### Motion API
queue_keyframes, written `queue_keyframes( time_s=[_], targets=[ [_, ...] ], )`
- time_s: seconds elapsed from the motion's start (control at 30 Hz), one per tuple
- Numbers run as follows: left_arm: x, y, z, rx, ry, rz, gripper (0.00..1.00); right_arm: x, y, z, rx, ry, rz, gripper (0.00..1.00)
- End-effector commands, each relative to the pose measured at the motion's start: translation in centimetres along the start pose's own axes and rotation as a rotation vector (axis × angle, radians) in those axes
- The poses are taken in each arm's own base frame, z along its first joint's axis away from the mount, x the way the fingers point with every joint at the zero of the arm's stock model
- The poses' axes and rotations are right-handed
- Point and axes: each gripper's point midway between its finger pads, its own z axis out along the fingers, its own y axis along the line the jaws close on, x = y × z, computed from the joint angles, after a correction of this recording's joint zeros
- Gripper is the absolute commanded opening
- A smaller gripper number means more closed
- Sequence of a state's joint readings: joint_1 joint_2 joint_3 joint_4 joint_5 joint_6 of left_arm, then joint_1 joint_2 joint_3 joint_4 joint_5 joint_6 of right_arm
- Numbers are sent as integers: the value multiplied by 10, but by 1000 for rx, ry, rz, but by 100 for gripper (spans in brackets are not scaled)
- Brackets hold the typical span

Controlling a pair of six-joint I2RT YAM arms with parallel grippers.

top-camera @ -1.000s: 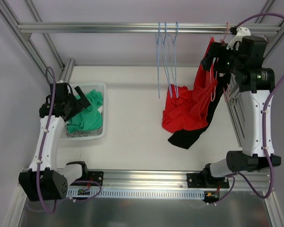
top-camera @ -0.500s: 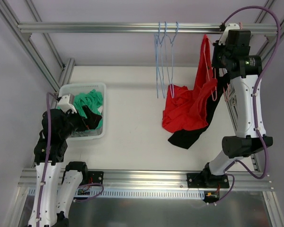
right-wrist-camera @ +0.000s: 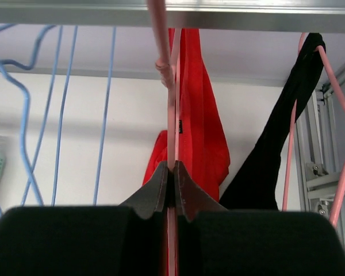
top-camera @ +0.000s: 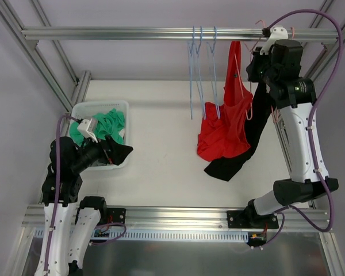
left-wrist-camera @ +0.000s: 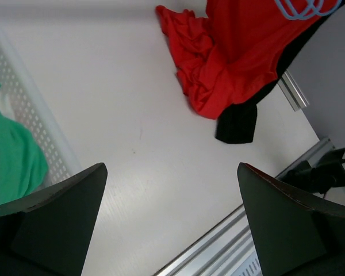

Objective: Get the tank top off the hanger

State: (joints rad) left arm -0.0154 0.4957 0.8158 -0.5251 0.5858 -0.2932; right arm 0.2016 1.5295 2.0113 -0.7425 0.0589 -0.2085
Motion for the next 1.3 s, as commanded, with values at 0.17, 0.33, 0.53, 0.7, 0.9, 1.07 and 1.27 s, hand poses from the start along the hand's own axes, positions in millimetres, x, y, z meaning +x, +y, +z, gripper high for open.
queue_keyframes(
  time_s=[0.17, 0.33, 0.53, 0.7, 0.9, 1.07, 1.27],
  targets=[
    [-42, -64, 8, 237, -24, 69, 99, -65, 17, -72, -119, -322, 38, 0],
    [-92, -140, 31, 343, -22, 144, 99, -14, 13, -104, -115, -221, 42, 0],
    [-138, -258, 82, 479, -74, 344, 99, 65, 4, -186, -108, -119, 83, 0],
    [-127, -330, 135, 668, -30, 445, 99, 112, 3, -252, -127, -79, 129, 0],
    [-100, -370, 179, 780, 14, 478, 83, 124, 16, -304, -232, -135, 142, 0],
    [-72, -389, 197, 849, 60, 490, 61, 119, 17, -314, -239, -149, 128, 0],
    [-64, -382, 213, 775, 65, 482, 16, 109, 16, -323, -240, -177, 113, 0]
  ],
)
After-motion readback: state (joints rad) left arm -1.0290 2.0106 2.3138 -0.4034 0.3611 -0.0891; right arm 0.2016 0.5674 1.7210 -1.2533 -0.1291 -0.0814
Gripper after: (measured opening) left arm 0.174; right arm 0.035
